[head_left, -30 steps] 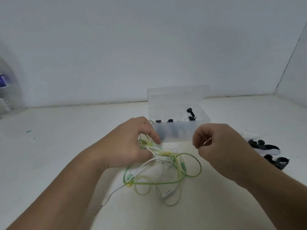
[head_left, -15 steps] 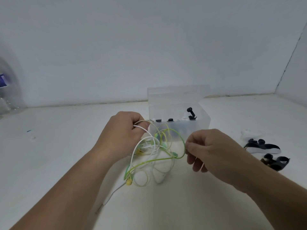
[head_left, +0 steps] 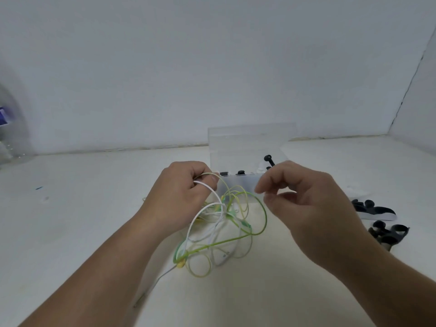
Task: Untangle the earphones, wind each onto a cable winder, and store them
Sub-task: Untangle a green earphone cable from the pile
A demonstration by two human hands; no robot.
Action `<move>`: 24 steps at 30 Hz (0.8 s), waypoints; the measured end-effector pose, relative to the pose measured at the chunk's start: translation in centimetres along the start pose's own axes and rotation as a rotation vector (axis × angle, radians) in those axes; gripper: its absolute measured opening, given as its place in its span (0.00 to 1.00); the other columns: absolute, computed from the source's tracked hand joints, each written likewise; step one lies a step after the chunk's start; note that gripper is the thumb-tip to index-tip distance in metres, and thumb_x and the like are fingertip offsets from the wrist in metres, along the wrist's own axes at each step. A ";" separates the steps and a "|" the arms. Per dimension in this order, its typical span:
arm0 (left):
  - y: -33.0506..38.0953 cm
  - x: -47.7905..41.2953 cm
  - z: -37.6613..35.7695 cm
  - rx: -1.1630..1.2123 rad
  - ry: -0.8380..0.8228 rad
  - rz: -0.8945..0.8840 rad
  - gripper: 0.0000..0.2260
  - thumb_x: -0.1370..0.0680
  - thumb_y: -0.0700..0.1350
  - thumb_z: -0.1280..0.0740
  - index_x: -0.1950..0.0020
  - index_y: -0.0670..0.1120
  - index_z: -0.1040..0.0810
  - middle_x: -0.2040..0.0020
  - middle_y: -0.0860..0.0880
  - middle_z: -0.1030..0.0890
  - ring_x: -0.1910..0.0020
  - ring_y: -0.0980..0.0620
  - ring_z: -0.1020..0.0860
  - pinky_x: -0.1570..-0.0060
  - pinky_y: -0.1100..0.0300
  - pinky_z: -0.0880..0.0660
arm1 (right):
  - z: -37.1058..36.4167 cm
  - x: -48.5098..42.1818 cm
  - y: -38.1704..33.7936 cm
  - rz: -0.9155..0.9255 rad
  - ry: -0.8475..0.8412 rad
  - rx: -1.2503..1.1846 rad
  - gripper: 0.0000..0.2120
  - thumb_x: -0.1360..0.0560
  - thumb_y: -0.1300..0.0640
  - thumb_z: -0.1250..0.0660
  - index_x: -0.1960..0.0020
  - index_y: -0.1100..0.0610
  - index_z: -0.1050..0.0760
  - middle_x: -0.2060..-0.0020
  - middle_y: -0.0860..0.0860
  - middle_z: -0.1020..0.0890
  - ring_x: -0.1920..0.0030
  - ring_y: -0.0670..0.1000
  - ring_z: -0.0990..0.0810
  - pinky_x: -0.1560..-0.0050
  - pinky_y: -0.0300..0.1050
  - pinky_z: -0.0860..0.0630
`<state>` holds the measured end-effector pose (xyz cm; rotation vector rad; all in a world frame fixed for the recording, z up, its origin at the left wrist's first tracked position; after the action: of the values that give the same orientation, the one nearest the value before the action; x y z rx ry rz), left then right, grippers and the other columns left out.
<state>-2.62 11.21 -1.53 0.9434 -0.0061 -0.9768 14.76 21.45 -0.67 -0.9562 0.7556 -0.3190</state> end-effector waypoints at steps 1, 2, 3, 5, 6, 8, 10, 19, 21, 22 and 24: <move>0.1 0.1 -0.1 0.012 -0.008 -0.003 0.13 0.21 0.44 0.33 0.65 0.46 0.20 0.78 0.57 0.32 0.76 0.58 0.35 0.73 0.66 0.37 | -0.3 0.1 -0.1 0.001 -0.028 0.004 0.18 0.26 0.72 0.34 0.63 0.50 0.20 0.62 0.46 0.20 0.76 0.46 0.34 0.73 0.34 0.36; 0.3 0.2 -0.1 0.029 -0.014 -0.006 0.13 0.21 0.43 0.34 0.65 0.46 0.20 0.78 0.57 0.32 0.77 0.58 0.34 0.73 0.67 0.37 | -0.5 0.1 0.1 -0.010 -0.039 0.031 0.18 0.26 0.72 0.35 0.64 0.51 0.19 0.61 0.46 0.20 0.76 0.46 0.34 0.74 0.33 0.37; 0.4 0.3 -0.1 0.051 -0.018 -0.009 0.12 0.21 0.42 0.34 0.64 0.45 0.20 0.77 0.57 0.31 0.77 0.59 0.34 0.73 0.68 0.37 | -0.6 0.1 0.7 -0.037 -0.023 0.067 0.19 0.26 0.71 0.35 0.65 0.51 0.19 0.62 0.47 0.20 0.77 0.47 0.33 0.74 0.35 0.36; 0.7 0.4 -0.1 0.113 -0.014 -0.004 0.13 0.20 0.41 0.35 0.64 0.45 0.20 0.71 0.57 0.24 0.77 0.61 0.32 0.74 0.70 0.37 | -0.4 -0.3 2.2 -0.134 0.046 0.130 0.17 0.28 0.72 0.36 0.65 0.51 0.21 0.65 0.52 0.18 0.72 0.55 0.24 0.70 0.46 0.27; 0.8 0.4 -0.1 0.151 -0.014 0.004 0.13 0.20 0.41 0.35 0.64 0.45 0.21 0.67 0.56 0.20 0.77 0.63 0.30 0.73 0.70 0.37 | -0.3 -0.4 2.8 -0.199 0.070 0.122 0.17 0.28 0.72 0.37 0.64 0.52 0.22 0.66 0.52 0.17 0.68 0.56 0.20 0.64 0.50 0.22; 0.8 0.4 -0.1 0.205 -0.023 0.021 0.14 0.20 0.41 0.36 0.65 0.45 0.22 0.66 0.59 0.19 0.74 0.65 0.28 0.69 0.68 0.35 | -0.5 -0.5 3.5 -0.327 0.026 0.012 0.17 0.26 0.74 0.39 0.62 0.54 0.23 0.66 0.53 0.15 0.66 0.52 0.17 0.61 0.48 0.19; 0.8 0.5 -0.3 0.241 -0.059 0.036 0.15 0.20 0.46 0.35 0.66 0.45 0.23 0.70 0.57 0.25 0.72 0.58 0.29 0.66 0.60 0.34 | -1.4 -0.2 3.4 -0.400 -0.121 -0.116 0.12 0.23 0.73 0.39 0.56 0.60 0.22 0.65 0.56 0.15 0.70 0.51 0.18 0.67 0.45 0.21; 1.4 0.8 -1.8 0.406 -0.097 0.111 0.18 0.20 0.49 0.37 0.66 0.40 0.30 0.70 0.37 0.28 0.73 0.47 0.28 0.64 0.53 0.30 | -3.8 0.8 2.1 -0.168 -0.330 0.238 0.11 0.33 0.50 0.21 0.55 0.44 0.21 0.69 0.48 0.20 0.74 0.42 0.25 0.67 0.41 0.25; 1.6 0.9 -2.2 0.474 -0.110 0.136 0.19 0.17 0.44 0.39 0.68 0.42 0.31 0.71 0.40 0.25 0.73 0.45 0.24 0.65 0.55 0.26 | -4.0 0.8 2.3 -0.181 -0.300 0.345 0.12 0.34 0.44 0.22 0.60 0.40 0.26 0.68 0.45 0.22 0.69 0.41 0.26 0.65 0.38 0.29; 1.8 1.0 -2.4 0.514 -0.125 0.145 0.20 0.17 0.42 0.40 0.70 0.44 0.31 0.72 0.41 0.25 0.72 0.45 0.22 0.66 0.56 0.24 | -4.0 0.8 2.4 -0.187 -0.284 0.395 0.13 0.34 0.43 0.23 0.62 0.41 0.28 0.67 0.44 0.22 0.67 0.41 0.26 0.64 0.37 0.31; 2.3 1.2 -2.7 0.596 -0.150 0.153 0.22 0.17 0.41 0.41 0.72 0.48 0.31 0.72 0.44 0.24 0.71 0.46 0.21 0.66 0.56 0.24 | -3.9 0.8 2.5 -0.196 -0.244 0.450 0.15 0.32 0.41 0.25 0.61 0.43 0.31 0.66 0.43 0.24 0.64 0.41 0.26 0.63 0.37 0.31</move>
<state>0.74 12.65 -2.10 1.3866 -0.5123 -0.9149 12.34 19.99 -4.47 -0.6262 0.3436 -0.5085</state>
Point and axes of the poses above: each hand's wrist, its own x-axis away from the middle knuckle, its own z-axis out of the back of the hand, y = z × x, the point moved 4 cm from there along -x, towards the middle knuckle
